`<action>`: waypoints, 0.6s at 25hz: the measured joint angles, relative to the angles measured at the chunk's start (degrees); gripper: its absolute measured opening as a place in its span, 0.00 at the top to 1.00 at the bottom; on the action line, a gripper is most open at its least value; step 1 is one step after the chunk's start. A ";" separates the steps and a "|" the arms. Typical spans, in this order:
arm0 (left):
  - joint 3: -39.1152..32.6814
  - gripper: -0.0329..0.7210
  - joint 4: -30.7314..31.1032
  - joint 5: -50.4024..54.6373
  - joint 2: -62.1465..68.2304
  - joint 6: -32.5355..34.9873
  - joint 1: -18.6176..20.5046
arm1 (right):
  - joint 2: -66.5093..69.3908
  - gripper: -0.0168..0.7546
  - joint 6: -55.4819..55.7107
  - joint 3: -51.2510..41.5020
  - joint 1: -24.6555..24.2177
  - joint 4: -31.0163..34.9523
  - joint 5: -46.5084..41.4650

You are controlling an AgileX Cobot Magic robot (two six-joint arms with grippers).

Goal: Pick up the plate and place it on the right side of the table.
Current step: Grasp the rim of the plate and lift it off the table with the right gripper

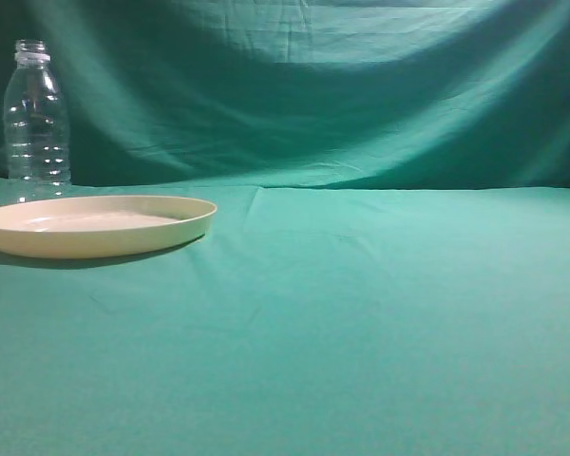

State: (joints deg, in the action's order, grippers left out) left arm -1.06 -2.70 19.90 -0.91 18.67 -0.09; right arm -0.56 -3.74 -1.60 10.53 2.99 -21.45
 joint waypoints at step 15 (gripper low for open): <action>0.00 0.96 0.00 0.00 0.00 0.00 0.00 | 0.00 0.98 -0.12 0.00 0.00 0.00 0.00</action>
State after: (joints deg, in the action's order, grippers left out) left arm -1.06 -2.70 19.90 -0.91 18.67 -0.09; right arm -0.56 -3.86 -1.60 10.53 2.99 -21.45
